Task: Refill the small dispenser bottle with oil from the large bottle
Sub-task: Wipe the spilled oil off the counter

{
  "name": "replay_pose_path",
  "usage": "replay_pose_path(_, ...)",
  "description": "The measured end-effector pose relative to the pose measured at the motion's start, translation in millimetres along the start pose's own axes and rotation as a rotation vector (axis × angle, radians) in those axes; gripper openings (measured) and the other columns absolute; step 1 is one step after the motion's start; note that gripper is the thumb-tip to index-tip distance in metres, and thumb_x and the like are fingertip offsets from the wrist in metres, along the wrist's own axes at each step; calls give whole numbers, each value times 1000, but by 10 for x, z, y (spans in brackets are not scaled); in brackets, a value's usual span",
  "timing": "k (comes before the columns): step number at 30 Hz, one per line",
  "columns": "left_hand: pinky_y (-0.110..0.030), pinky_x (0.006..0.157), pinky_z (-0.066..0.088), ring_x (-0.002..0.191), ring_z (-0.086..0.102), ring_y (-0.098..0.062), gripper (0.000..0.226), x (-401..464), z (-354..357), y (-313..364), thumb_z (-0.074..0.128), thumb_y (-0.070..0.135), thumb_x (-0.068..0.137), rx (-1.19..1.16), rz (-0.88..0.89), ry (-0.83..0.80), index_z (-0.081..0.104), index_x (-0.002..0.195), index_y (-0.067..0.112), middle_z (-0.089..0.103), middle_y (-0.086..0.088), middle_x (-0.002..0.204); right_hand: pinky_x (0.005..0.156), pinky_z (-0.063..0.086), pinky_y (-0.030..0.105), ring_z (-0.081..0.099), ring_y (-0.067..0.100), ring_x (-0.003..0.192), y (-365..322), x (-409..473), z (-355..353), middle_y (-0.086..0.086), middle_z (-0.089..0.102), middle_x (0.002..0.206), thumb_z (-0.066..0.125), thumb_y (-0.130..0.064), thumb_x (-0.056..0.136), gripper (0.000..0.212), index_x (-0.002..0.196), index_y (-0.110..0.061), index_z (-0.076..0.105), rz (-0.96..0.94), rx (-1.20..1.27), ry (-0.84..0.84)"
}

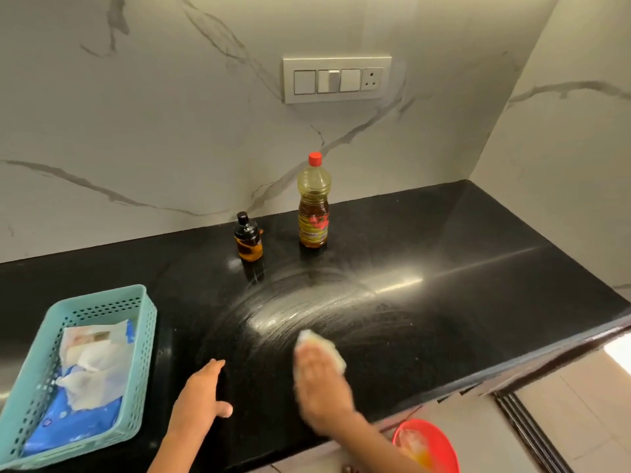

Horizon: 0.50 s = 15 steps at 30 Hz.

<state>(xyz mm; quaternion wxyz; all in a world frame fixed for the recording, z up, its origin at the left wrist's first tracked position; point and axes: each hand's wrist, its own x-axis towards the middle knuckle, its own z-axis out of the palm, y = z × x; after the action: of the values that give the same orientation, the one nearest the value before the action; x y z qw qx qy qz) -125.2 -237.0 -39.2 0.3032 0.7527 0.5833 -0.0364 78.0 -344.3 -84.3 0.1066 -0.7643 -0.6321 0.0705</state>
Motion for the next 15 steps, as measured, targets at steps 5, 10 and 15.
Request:
replay_pose_path(5, -31, 113, 32, 142, 27, -16, 96, 84, -40, 59, 78, 14, 73, 29, -43, -48, 20, 149, 21, 19, 2, 157, 119, 9, 40, 14, 28, 145, -360, 1185, -81, 10, 18, 157, 33, -28, 97, 58, 149, -12, 15, -322, 102, -294)
replay_pose_path(10, -30, 114, 29, 142, 25, -17, 95, 5, -54, 85, 77, 9, 72, -7, -23, -15, 21, 149, 20, 19, 1, 157, 94, 44, 39, 51, 28, 115, 703, 1621, -508, 10, 53, 127, 31, -23, 87, 43, 123, -12, 50, 279, 137, -85)
replay_pose_path(15, -34, 114, 30, 141, 28, -20, 94, -81, -103, 97, 79, 9, 71, 0, -23, 4, 25, 148, 18, 22, -1, 157, 119, 5, 42, 6, 32, 146, 923, 1095, -415, 19, 6, 158, 19, -30, 99, 59, 149, 0, 5, 542, 59, -70)
